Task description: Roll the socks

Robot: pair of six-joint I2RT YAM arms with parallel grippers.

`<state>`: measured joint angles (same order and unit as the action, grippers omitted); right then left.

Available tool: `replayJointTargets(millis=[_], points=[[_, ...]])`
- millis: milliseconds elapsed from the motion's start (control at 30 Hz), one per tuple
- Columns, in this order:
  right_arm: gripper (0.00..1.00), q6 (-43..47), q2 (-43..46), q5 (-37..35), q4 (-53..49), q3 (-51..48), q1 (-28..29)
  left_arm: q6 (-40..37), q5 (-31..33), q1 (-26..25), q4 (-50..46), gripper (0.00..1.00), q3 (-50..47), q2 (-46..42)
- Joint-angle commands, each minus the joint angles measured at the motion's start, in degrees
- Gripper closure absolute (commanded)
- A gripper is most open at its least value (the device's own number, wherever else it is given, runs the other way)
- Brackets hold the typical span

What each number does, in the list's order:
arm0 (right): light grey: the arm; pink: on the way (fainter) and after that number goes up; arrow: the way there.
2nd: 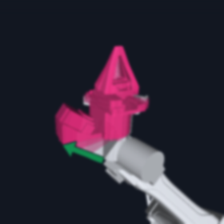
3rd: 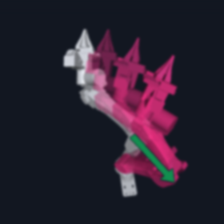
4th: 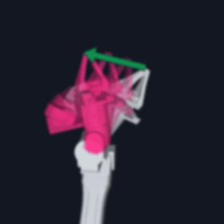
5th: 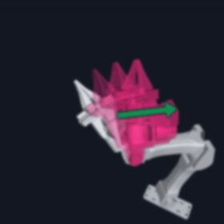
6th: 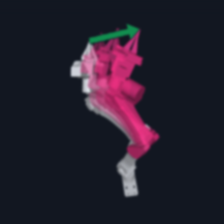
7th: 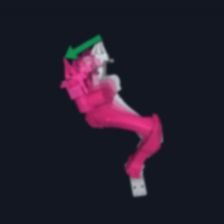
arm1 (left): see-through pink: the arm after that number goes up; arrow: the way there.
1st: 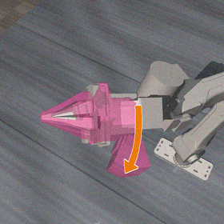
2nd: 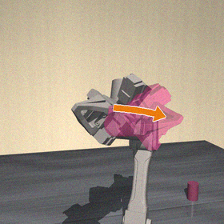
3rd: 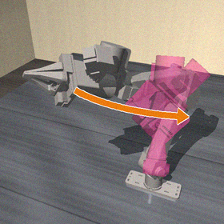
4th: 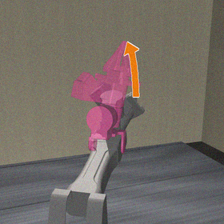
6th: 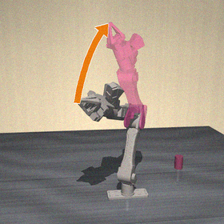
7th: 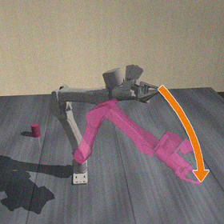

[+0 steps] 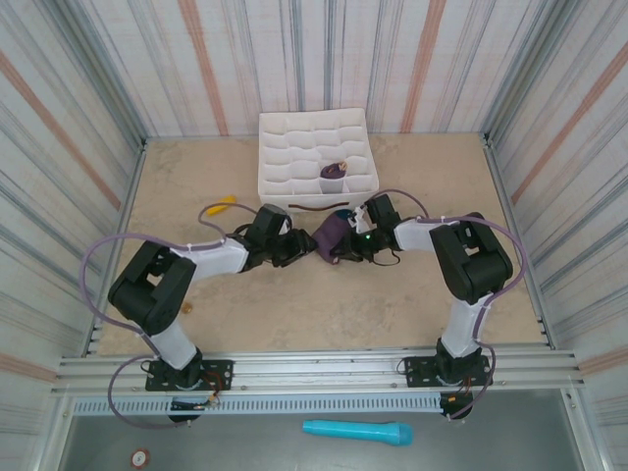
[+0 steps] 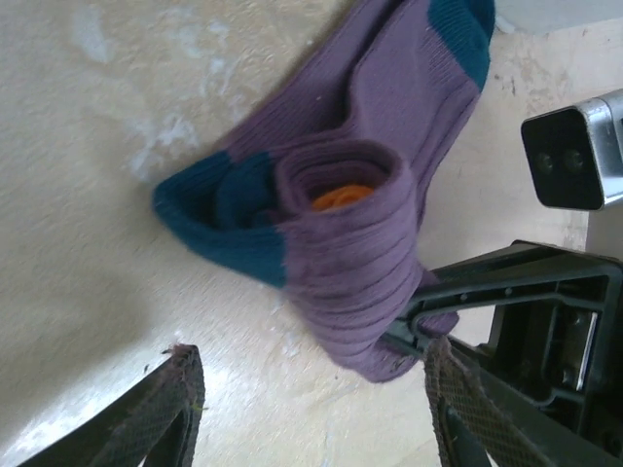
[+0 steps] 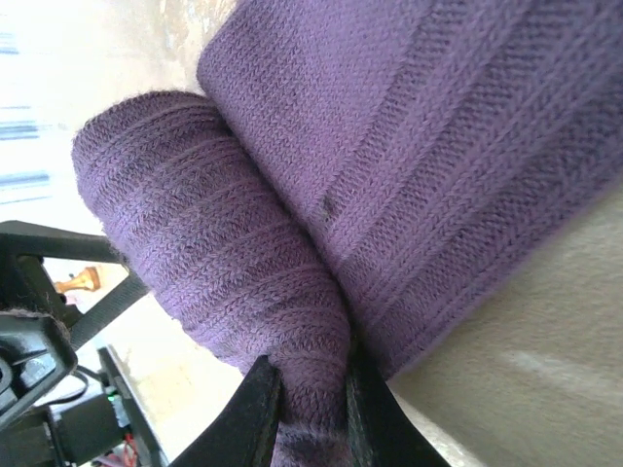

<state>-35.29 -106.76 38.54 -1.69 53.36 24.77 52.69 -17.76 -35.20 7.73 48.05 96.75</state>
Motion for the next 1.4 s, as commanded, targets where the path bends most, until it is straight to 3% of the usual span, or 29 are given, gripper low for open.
replayJointTargets(millis=[0, 233, 567, 800, 967, 1067, 1167, 1367], points=[[1.00, 2.62, -1.80, -10.09, -10.65, -0.88, 1.43, -0.81, 3.03, -1.24, 2.86, 0.37, 1.76, 1.96], [1.00, 3.90, -1.60, -10.68, -10.50, 0.42, 2.57, 1.99, 6.01, -2.22, 4.57, 0.39, 2.64, 5.77], [1.00, 6.32, -1.51, -4.68, -4.11, -0.45, 3.68, 4.47, 10.08, -2.24, 5.81, 0.45, 1.38, 8.71], [0.99, 8.31, -0.64, -5.17, -1.81, -1.38, 5.28, 5.50, 8.75, -2.22, 4.99, 0.63, 2.27, 10.83], [0.85, 12.58, 4.34, -10.92, -3.03, -2.59, 7.30, 5.50, 7.07, -1.91, 2.83, 0.86, 2.09, 10.48], [0.66, 15.75, 8.11, -15.94, -3.90, -3.55, 9.62, 5.50, 4.60, -1.47, 2.40, 0.95, 1.81, 10.15], [0.53, 18.66, 11.76, -22.44, -4.62, -4.43, 12.82, 5.52, 3.20, -1.18, 1.35, 0.97, 1.27, 9.32], [0.36, 24.69, 18.82, -36.42, -4.82, -6.61, 20.92, 4.38, 1.11, -0.69, -0.67, 0.98, -1.15, 5.72]])
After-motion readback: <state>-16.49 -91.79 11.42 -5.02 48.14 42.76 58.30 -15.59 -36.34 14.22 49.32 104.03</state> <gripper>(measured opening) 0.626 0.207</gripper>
